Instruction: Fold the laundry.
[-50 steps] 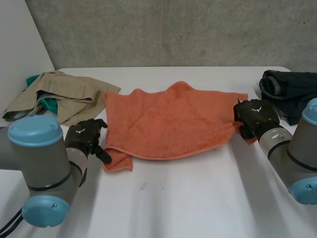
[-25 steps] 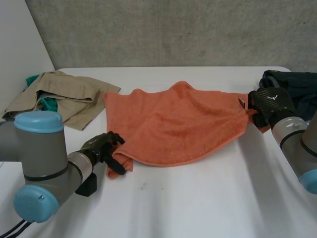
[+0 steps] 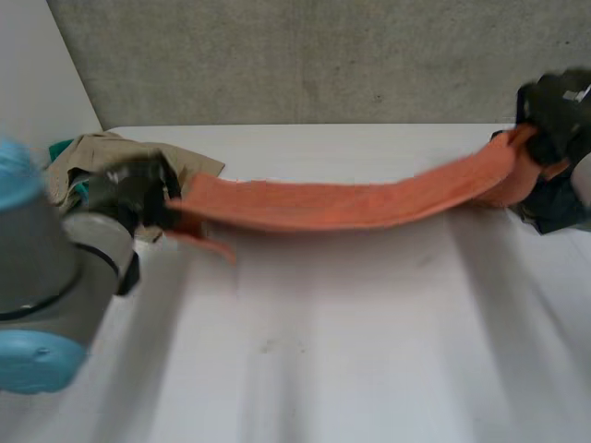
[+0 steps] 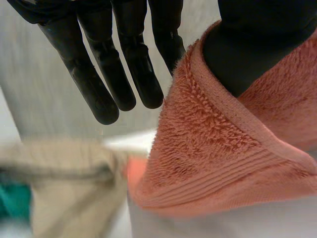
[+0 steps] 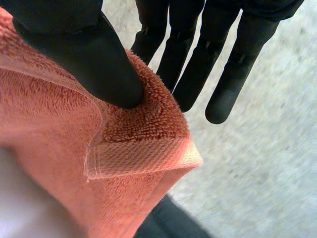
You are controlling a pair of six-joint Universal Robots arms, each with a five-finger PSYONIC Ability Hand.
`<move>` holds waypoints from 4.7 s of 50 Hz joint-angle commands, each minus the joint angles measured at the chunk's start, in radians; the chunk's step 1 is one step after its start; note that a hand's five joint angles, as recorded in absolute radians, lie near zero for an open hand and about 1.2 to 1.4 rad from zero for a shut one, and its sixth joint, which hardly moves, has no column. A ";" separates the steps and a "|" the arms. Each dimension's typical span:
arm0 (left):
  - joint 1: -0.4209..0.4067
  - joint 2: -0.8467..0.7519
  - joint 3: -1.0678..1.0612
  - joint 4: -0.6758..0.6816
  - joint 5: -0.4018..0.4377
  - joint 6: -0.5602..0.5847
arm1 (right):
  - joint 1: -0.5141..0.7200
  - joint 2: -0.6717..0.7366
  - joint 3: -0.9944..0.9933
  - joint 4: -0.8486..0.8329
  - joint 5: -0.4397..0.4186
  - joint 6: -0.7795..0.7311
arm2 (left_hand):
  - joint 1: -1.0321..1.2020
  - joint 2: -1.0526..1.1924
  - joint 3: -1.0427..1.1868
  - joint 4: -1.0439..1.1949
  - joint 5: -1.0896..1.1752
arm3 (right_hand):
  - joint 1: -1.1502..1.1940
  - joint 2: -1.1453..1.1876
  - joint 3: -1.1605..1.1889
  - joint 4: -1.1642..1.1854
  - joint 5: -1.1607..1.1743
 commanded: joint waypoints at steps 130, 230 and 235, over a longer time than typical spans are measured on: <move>0.366 0.144 -0.283 0.037 0.509 0.493 | -0.002 0.176 0.009 0.381 -0.004 -0.385 | -0.156 -0.194 0.125 -0.196 -0.156 | 0.310 0.216 0.205 0.196 0.209; 0.195 -0.228 0.483 0.589 0.171 0.685 | 0.004 0.254 -0.299 -0.527 0.111 -0.036 | 0.240 0.202 0.521 0.200 0.239 | 0.310 0.216 0.205 0.196 0.209; 0.191 -0.226 0.431 0.556 0.166 0.621 | 0.009 0.270 -0.301 -0.526 0.091 -0.027 | 0.240 0.202 0.521 0.200 0.239 | 0.310 0.216 0.205 0.196 0.209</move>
